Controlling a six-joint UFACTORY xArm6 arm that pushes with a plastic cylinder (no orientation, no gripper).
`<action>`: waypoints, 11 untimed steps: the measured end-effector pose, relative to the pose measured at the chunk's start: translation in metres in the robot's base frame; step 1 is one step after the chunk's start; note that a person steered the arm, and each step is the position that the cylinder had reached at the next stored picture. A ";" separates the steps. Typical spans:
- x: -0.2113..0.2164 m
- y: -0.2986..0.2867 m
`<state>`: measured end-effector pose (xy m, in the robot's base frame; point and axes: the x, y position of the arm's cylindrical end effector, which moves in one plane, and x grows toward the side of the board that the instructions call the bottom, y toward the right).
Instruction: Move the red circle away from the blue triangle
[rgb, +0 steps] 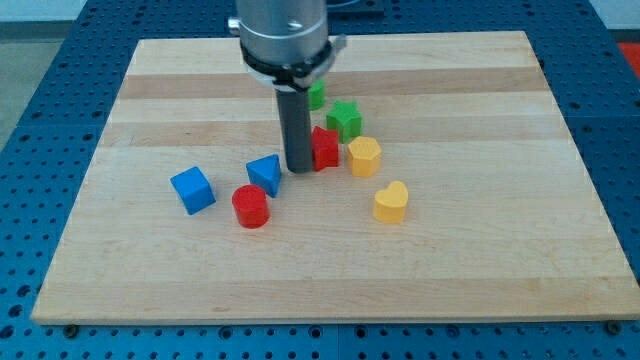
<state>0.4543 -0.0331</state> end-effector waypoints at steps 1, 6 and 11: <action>0.036 0.002; 0.049 -0.146; 0.126 -0.173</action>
